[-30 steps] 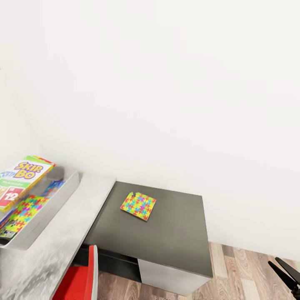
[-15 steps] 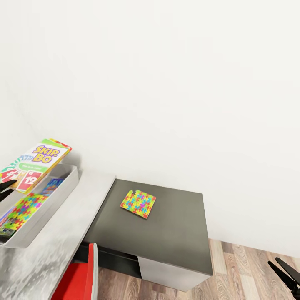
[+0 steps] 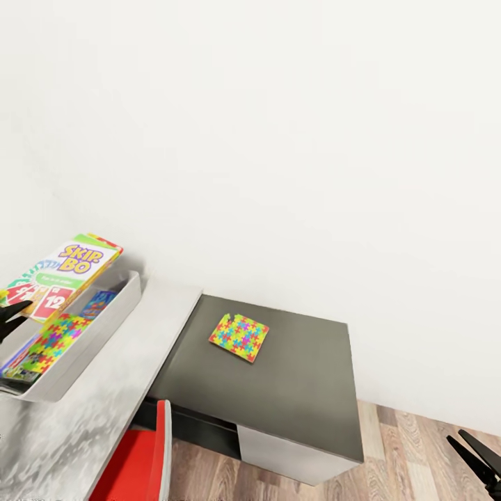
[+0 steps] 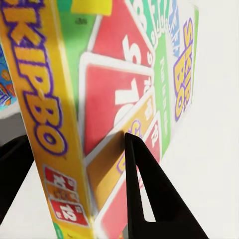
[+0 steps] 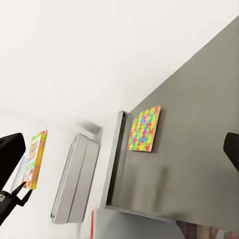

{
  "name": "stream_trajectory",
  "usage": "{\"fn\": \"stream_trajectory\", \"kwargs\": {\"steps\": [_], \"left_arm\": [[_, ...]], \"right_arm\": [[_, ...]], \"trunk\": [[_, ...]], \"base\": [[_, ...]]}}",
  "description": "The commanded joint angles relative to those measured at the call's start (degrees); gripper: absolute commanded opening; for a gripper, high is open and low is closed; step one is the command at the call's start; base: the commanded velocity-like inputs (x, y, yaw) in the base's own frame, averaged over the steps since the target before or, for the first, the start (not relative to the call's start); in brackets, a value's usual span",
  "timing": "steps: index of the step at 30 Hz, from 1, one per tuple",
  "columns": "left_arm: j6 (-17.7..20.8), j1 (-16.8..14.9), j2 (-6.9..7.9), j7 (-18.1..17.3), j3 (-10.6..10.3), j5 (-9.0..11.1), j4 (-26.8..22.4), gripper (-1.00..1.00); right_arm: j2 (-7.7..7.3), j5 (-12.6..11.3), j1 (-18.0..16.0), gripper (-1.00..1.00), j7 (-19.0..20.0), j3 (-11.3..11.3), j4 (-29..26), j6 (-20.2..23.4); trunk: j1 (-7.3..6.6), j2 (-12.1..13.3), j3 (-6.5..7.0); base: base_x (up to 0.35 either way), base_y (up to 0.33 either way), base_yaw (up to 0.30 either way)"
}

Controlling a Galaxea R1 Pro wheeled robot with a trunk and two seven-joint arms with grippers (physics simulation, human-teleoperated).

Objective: Put all the toys in the child's room - the three board games (two on the bed and one on the table), the two jigsaw puzzles on the table, and the tennis ball on the table - inside the toy box on the table in the child's room.

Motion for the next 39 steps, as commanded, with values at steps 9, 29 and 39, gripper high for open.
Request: {"fn": "stream_trajectory", "kwargs": {"steps": [9,29,39], "left_arm": [[0.12,-0.21,-0.04,5.17,0.06,0.94,-0.23,-1.00],[0.02,-0.24,-0.02,5.77,-0.08,1.26,-0.87,-1.00],[-0.05,-0.24,-0.02,5.78,-0.04,1.29,-1.01,-1.00]], "right_arm": [[0.14,-0.37,0.02,1.00,0.11,0.02,-0.04,0.43],[-0.08,-0.37,0.02,1.00,0.14,-0.03,0.00,0.43],[-0.17,-0.45,0.02,1.00,0.08,-0.07,0.05,0.62]], "trunk": [[0.03,-0.11,-0.41],[0.03,-0.11,-0.53],[0.03,-0.11,-1.33]], "base": [[0.000,0.000,0.014],[0.000,0.000,0.006],[0.000,0.000,0.075]]}}
